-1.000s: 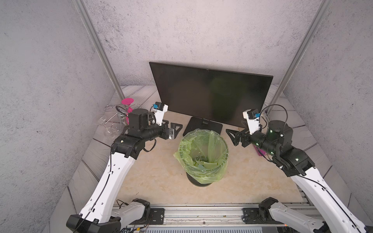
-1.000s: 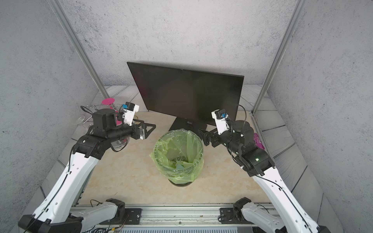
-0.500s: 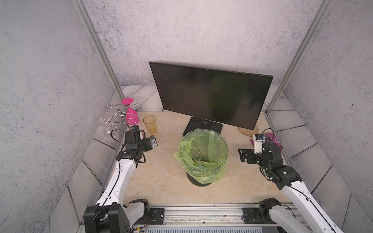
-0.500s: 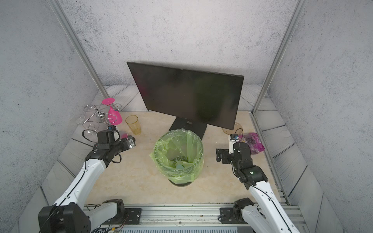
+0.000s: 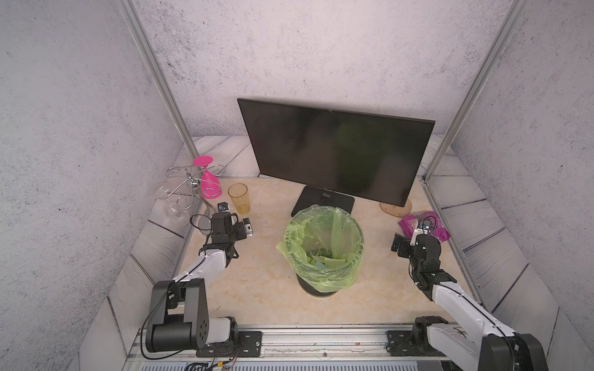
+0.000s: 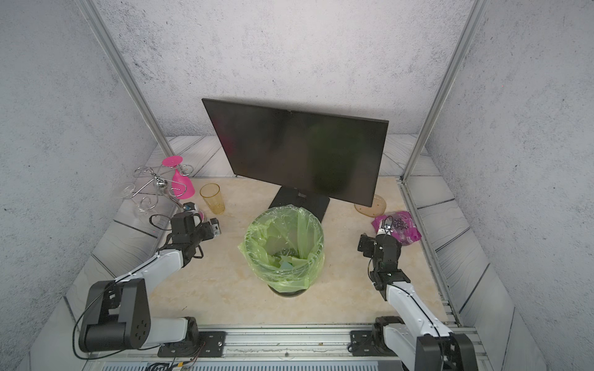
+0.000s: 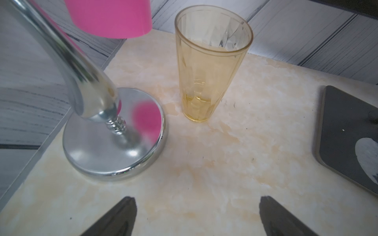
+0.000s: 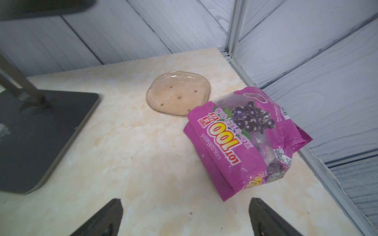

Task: Remove the sticky note from the monitor
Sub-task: Reset both arms

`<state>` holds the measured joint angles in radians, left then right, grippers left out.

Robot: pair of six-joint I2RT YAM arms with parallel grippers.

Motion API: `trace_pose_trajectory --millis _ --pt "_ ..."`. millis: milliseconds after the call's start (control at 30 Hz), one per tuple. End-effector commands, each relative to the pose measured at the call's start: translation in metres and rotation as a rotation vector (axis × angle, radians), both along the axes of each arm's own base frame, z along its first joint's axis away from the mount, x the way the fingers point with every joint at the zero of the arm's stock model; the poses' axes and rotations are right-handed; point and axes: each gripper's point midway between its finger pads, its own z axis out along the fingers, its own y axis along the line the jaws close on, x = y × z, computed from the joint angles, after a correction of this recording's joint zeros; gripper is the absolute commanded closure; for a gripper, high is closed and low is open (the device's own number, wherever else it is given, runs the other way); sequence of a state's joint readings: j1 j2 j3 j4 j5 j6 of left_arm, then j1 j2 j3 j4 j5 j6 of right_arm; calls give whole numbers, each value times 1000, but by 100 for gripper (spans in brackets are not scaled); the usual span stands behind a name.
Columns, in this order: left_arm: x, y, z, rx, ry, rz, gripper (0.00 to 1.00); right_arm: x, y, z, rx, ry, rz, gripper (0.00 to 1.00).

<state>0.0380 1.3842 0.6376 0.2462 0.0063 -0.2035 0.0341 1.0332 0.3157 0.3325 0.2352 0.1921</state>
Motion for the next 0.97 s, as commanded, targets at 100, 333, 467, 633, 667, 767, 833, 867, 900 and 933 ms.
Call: trace_pose_trajectory --millis 100,333,467,633,667,767,833,867,900,933 --pt "7 9 3 105 -118 -28 0 30 -14 15 -83 -157 3 1" --pt "13 7 -8 126 -153 -59 0 46 8 7 -32 -168 132 1" --pt "4 17 -9 142 -189 14 0 53 10 -2 -35 -231 146 1" --pt "1 25 -9 187 -190 97 0 50 6 -11 -24 -153 120 1" --pt "2 26 -10 198 -181 108 0 51 7 -10 -27 -153 128 1" --pt "2 26 -10 209 -175 117 0 51 5 -11 -25 -159 113 1" --pt "3 25 -10 209 -173 115 0 52 7 -11 -25 -156 121 1" --pt "3 25 -10 209 -172 115 0 52 6 -11 -27 -156 121 1" --pt "3 25 -10 209 -173 115 0 52 7 -11 -25 -156 121 1" --pt "2 25 -10 210 -172 116 0 51 6 -12 -26 -155 119 1"
